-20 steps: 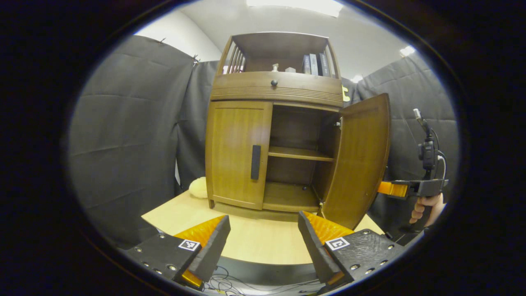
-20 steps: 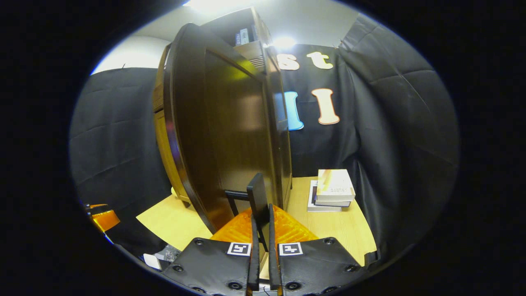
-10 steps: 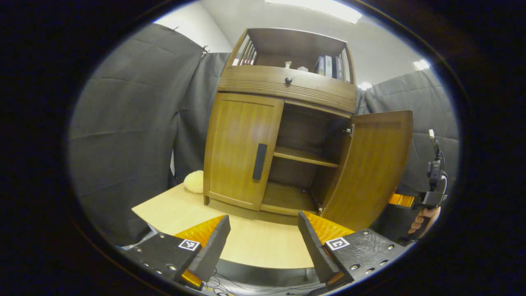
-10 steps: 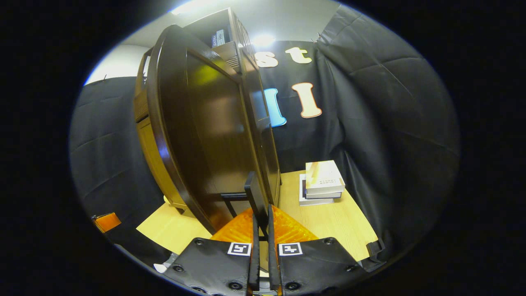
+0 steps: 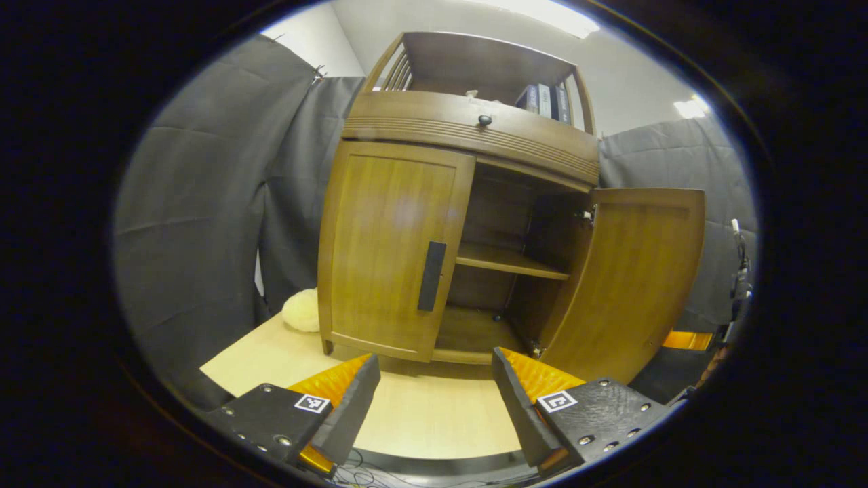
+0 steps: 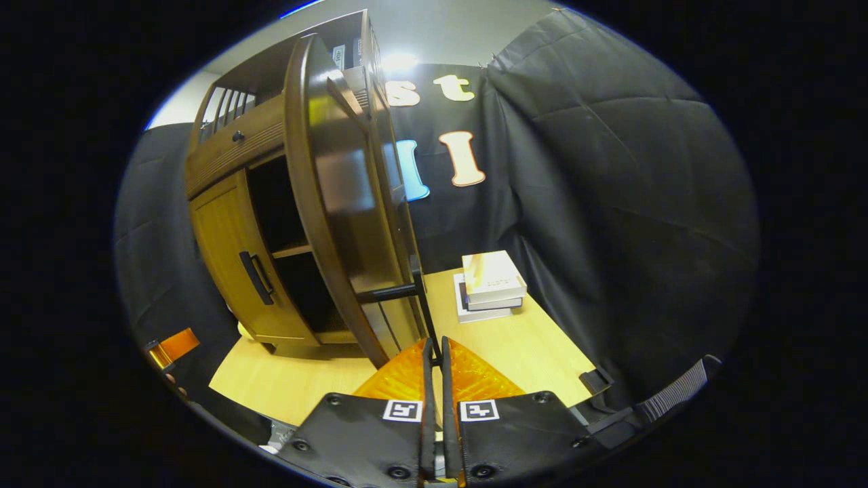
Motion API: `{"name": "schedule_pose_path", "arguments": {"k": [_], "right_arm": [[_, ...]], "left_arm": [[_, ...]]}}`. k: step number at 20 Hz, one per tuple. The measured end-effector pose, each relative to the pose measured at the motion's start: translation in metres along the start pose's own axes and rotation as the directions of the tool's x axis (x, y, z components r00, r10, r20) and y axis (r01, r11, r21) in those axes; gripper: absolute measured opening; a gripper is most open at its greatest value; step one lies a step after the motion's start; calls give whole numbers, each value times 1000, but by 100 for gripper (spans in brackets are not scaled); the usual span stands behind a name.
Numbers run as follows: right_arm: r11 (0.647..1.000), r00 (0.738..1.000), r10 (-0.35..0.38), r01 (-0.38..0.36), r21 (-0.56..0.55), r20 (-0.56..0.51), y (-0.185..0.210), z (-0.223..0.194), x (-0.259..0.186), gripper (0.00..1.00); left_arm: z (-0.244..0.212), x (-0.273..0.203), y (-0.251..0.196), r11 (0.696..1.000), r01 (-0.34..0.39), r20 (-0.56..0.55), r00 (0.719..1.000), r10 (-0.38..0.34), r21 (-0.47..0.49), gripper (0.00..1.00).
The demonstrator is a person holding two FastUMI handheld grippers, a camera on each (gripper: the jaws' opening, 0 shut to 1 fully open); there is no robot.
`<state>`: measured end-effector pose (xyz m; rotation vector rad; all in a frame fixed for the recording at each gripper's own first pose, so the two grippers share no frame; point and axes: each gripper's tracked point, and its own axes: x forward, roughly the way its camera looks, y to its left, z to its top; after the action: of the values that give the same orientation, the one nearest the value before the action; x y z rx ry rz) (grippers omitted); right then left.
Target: Open the right door of the double-door shoe cabinet with the right hand, and open the left door with the left hand.
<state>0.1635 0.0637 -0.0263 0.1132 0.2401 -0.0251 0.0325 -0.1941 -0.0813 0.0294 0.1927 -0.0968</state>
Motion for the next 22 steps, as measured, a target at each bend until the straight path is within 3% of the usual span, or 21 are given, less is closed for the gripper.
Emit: {"name": "schedule_pose_path", "arguments": {"k": [1, 5, 7, 8, 10, 11, 14, 18, 22], "right_arm": [[999, 999, -40, 40, 13, 2, -4, -1, -5, 0], [981, 981, -190, 191, -32, 26, -9, -6, -37, 4], [973, 974, -221, 223, -53, 40, 4, -6, -43, 0], [973, 974, -221, 224, -54, 49, 14, -4, -41, 4], [977, 978, -197, 202, -70, 71, 46, 4, -42, 0], [981, 981, -178, 184, -70, 83, 62, 10, -40, 4], [992, 987, -103, 111, -60, 123, 110, 26, -33, 4], [993, 990, -2, 18, -115, 143, 157, 34, -11, 0], [988, 988, 91, -73, -139, 128, 190, 39, 36, 26]], "left_arm": [[2, 9, 7, 1000, 13, 0, 1000, -13, 2, 95], [7, 39, 33, 996, 74, -9, 997, -73, 43, 94], [13, 52, 47, 993, 98, -3, 995, -98, 62, 94], [14, 58, 54, 992, 108, 0, 994, -108, 71, 94], [17, 68, 64, 988, 116, -4, 993, -116, 98, 94], [20, 71, 68, 986, 119, -3, 993, -120, 114, 94], [31, 80, 77, 979, 149, 9, 988, -152, 140, 94], [46, 101, 75, 978, 174, 31, 984, -178, 113, 94], [61, 130, 69, 981, 159, 54, 985, -165, 110, 94]]}}
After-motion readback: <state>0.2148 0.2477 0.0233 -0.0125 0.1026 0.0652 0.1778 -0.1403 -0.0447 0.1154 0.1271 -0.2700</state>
